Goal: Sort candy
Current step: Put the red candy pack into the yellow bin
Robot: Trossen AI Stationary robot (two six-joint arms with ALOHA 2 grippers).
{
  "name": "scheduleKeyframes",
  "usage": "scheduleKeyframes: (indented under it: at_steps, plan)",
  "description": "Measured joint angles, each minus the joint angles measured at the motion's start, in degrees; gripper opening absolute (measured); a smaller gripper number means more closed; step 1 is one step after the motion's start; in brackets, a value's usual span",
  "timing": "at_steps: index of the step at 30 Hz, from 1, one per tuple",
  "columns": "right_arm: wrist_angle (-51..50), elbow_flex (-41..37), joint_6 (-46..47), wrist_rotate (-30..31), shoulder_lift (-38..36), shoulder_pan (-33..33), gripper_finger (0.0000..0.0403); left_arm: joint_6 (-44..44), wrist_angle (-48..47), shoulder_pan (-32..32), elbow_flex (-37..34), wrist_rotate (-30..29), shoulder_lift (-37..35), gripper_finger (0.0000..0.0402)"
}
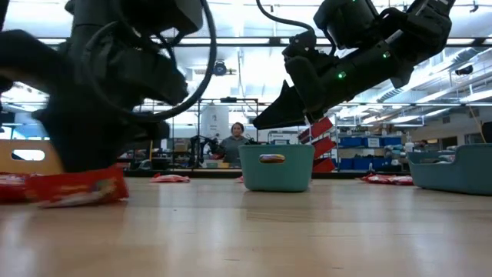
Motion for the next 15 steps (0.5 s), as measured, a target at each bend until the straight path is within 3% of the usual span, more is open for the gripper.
scheduleKeyframes:
  at_steps: [2,7,11,15]
  plan:
    - [0.00,0.00,-0.05,0.00,0.00,0.00,0.0095,0.47,-1.57,0.03,1.34,-1.75,-0.95,0.0019]
    - [-0.14,0.00,-0.04,0.00,0.00,0.00,0.0096,-2.62,-10.18,0.03,6.43,-6.01,-4.71,0.0004]
    - [-0.43,0.00,-0.03,0.00,0.00,0.04,0.0095,-13.26,-16.78,0.03,7.97,-8.65,-10.08,0.0002]
    - [-0.64,0.00,0.07,-0.02,0.00,0.04,0.0095,-28.84,-28.46,0.30,6.97,-15.94,-16.34,0.0001]
